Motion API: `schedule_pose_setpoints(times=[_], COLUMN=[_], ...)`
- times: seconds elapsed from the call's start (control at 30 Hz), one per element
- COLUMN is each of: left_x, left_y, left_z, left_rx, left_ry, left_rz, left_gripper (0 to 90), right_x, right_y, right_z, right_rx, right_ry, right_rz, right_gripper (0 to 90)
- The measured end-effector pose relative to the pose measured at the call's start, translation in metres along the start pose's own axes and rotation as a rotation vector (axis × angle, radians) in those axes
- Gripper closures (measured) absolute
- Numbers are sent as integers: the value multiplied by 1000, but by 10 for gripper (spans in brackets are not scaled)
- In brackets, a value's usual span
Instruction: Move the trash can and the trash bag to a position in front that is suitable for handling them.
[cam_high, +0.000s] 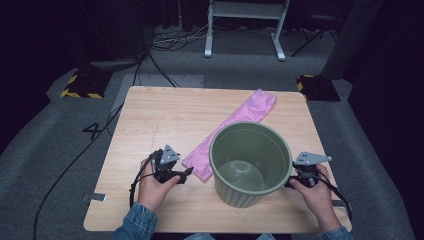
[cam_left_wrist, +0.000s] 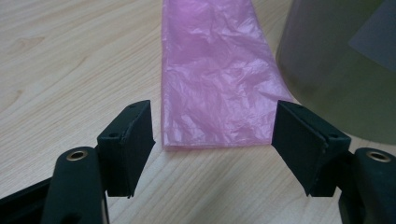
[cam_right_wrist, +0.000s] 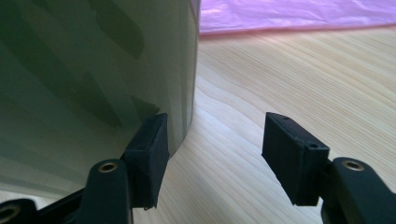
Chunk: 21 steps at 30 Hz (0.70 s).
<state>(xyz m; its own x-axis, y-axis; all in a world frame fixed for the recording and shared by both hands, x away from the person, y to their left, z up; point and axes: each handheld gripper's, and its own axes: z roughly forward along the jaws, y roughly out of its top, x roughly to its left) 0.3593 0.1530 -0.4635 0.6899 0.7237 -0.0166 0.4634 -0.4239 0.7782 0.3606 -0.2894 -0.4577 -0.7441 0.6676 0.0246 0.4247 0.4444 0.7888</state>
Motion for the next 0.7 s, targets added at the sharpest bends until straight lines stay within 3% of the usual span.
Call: schedule_pose_setpoints(times=[0.23,0.33,0.43,0.53,0.7], left_x=[3,7,11,16,16], left_y=[0,1,0,1,3], left_z=[6,14,21,32,29], left_rx=[-1,3,6,23,9], left_ry=[10,26,41,48,43], left_rz=[-8,-11,-18,-29,-24], left_gripper=[298,300,297,298,300], right_x=[19,21,21,17,4], right_y=[11,10,10,11,15], right_z=[16,19,19,18,24], right_rx=[-1,-17,-9,10,17], right_ry=[67,105,96,57,17], right_rz=[-51,-29,-32,-39,-26], right_gripper=[411,405,401,393,361])
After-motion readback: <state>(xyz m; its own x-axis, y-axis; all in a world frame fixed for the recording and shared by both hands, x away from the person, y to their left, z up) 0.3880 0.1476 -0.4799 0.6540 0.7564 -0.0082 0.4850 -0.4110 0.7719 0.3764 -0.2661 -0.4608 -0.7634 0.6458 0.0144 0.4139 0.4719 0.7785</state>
